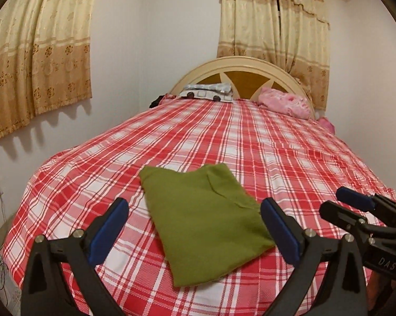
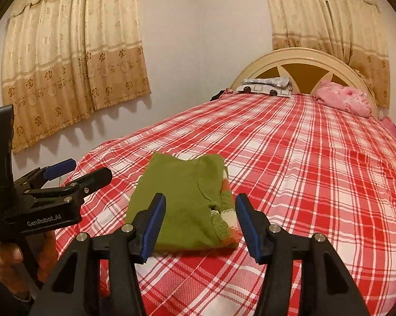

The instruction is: Fold small clothes

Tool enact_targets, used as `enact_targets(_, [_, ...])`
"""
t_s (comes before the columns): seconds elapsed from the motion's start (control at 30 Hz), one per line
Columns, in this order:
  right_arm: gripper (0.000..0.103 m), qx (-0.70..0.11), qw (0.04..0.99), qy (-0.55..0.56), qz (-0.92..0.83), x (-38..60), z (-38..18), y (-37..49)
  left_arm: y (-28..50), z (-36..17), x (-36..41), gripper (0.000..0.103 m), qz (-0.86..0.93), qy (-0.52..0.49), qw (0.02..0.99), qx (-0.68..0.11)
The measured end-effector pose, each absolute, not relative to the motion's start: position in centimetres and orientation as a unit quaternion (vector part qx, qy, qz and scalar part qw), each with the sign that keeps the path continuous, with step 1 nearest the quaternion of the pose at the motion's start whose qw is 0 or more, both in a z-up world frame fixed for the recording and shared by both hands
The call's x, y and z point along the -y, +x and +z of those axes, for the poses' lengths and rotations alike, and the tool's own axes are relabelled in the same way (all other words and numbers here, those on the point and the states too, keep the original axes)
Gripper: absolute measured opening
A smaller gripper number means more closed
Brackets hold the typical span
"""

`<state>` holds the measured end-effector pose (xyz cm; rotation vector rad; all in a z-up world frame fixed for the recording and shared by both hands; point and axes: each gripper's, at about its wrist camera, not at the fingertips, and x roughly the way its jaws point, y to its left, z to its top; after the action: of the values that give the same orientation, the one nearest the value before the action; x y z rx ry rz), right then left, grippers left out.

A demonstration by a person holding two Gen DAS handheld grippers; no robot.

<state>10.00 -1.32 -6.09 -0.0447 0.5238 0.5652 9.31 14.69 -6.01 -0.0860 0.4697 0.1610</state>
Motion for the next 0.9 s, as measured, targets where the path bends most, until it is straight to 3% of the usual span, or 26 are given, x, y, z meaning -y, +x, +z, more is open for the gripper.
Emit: enact_targets(0.9, [0.060,-0.227,0.934,-0.027,0.276,1.5,-4.0,7.6,8.3,-4.8,-14.3,0.103,0.077,-0.041,0.973,-0.214])
